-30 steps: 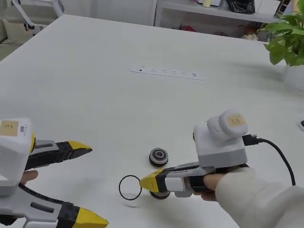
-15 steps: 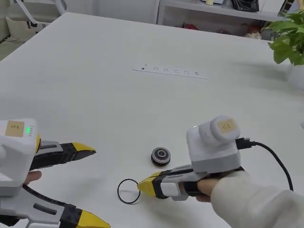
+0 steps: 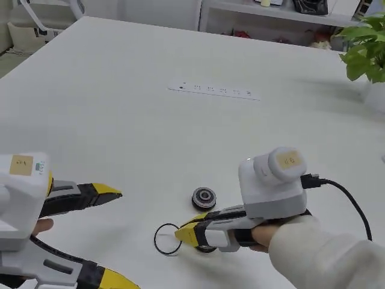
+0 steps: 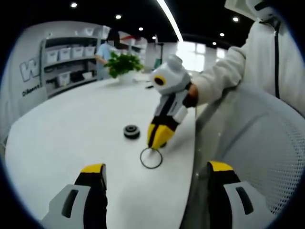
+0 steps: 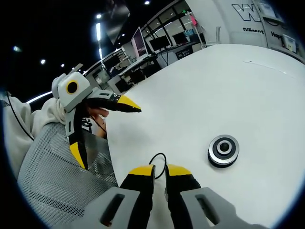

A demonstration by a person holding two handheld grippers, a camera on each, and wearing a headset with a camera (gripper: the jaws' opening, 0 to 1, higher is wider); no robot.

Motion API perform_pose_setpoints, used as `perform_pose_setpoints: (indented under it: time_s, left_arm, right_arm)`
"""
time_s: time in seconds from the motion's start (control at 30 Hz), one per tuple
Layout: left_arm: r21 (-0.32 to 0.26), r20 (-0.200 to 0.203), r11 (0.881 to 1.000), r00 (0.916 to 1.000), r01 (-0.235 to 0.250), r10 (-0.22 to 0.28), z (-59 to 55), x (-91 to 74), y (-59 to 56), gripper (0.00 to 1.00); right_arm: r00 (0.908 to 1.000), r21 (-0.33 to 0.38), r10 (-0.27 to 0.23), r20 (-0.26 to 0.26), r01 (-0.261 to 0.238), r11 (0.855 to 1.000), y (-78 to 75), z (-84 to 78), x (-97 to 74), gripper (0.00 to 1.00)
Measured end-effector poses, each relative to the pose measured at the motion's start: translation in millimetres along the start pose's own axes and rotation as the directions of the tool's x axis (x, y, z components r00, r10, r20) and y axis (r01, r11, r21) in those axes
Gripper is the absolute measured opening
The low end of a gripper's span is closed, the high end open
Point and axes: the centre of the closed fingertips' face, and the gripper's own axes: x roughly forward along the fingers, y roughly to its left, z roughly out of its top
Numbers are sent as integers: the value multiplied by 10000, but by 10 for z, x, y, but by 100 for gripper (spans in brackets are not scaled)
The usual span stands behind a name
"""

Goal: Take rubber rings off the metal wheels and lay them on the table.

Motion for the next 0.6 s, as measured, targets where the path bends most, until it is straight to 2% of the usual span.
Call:
perform_pose_setpoints:
  time_s: [0.23,0.6]
  left_arm:
    - [-2,-39,10000,10000,10,-10,-8,0,-6,88]
    - [-4,-61,10000,10000,-5,5,-7,1,-1,88]
  right_arm:
    - [9999,-204,-101,60,103,9997,-16,35,-32,9]
    - [9973,-153,-217,697,228,9996,-77,189,-177,12]
